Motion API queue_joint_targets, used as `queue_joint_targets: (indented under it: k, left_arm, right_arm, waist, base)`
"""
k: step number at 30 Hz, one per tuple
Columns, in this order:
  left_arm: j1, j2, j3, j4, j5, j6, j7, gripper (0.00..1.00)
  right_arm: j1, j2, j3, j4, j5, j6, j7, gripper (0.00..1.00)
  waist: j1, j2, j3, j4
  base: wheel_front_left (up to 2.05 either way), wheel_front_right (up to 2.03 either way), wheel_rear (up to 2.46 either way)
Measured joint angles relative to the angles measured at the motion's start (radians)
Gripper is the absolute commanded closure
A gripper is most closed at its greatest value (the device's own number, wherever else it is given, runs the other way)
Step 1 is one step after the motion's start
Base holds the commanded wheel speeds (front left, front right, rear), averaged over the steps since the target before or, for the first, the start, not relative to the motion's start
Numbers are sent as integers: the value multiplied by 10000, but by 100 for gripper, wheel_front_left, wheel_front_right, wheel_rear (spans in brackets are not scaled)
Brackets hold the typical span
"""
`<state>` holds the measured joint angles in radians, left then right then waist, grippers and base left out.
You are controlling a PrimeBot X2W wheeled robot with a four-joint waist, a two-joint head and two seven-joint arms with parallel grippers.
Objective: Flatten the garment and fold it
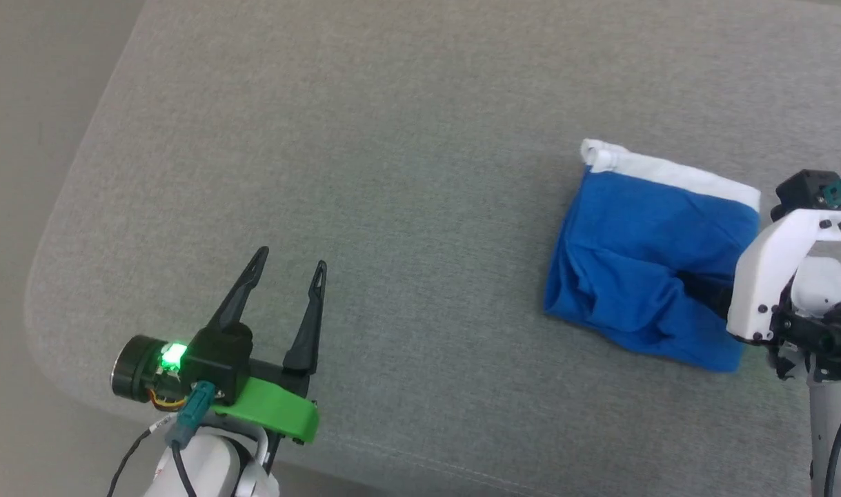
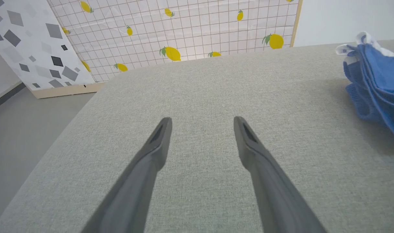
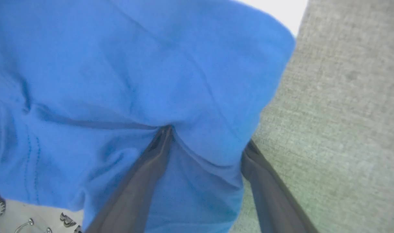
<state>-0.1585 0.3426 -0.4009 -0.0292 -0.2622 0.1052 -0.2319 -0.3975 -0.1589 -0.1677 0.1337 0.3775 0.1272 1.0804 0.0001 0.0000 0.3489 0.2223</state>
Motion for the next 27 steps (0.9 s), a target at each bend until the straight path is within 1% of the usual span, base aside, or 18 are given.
queue_joint_targets:
  k: [2, 3, 4, 5, 8, 11, 15, 18, 21, 24, 27]
  left_arm:
    - [-13, -21, -10, 56, 0, 0, -8, 0]
    - [-16, -31, -13, 77, 2, 2, -38, 0]
    - [-18, -38, -17, 107, 2, 0, -79, 0]
    - [-20, -44, -19, 138, 2, 2, -86, 0]
    - [-20, -52, -8, 222, 2, 8, -88, 0]
    - [-18, -52, -19, 305, 0, 6, -92, 0]
    - [-3, -35, -58, 347, -12, 2, -100, 0]
    - [25, -10, -79, 288, -19, 0, -65, 0]
    - [73, 40, -71, 142, -40, 10, 23, 0]
    - [156, 69, -77, -42, -48, 17, 96, 0]
    - [169, 94, -96, -222, -58, 27, 151, 0]
  right_arm:
    - [-57, -2, 27, 15, -190, 2, -132, 0]
    - [-63, -8, 61, 21, -230, 2, -174, 26]
    - [-73, -44, 119, 23, -270, 2, -245, 75]
    - [-74, -86, 178, 23, -291, 2, -326, 100]
    - [-88, -257, 504, 81, -299, 2, -637, 100]
    - [-110, -685, 1198, 56, -291, 0, -984, 100]
    - [-114, -1674, 2587, -180, -79, 2, -1267, 100]
    - [-200, -2790, 3653, -527, 209, 2, -1317, 100]
    - [-648, -4092, 4778, -1026, 685, 4, -1300, 100]
    - [-1160, -5254, 5559, -1371, 1024, 4, -1373, 100]
    - [-1460, -6330, 5962, -1344, 1235, 4, -1651, 100]
  waist:
    - [-1, 0, 105, 131]
    - [0, 0, 136, 176]
    - [-1, 0, 167, 224]
    - [0, 0, 184, 255]
    - [0, 0, 141, 267]
    - [0, 0, 35, 172]
    - [0, 0, -162, -158]
    - [0, 0, -290, -535]
    - [-1, 0, -363, -1021]
    - [0, 0, -359, -1521]
    - [0, 0, -282, -2016]
  base:
    - [0, 0, 0]
    - [0, 0, 0]
    - [0, 0, 0]
    - [0, 0, 0]
    - [0, 0, 0]
    - [0, 0, 0]
    - [0, 0, 0]
    - [0, 0, 0]
    - [0, 0, 0]
    - [0, 0, 0]
    - [0, 0, 0]
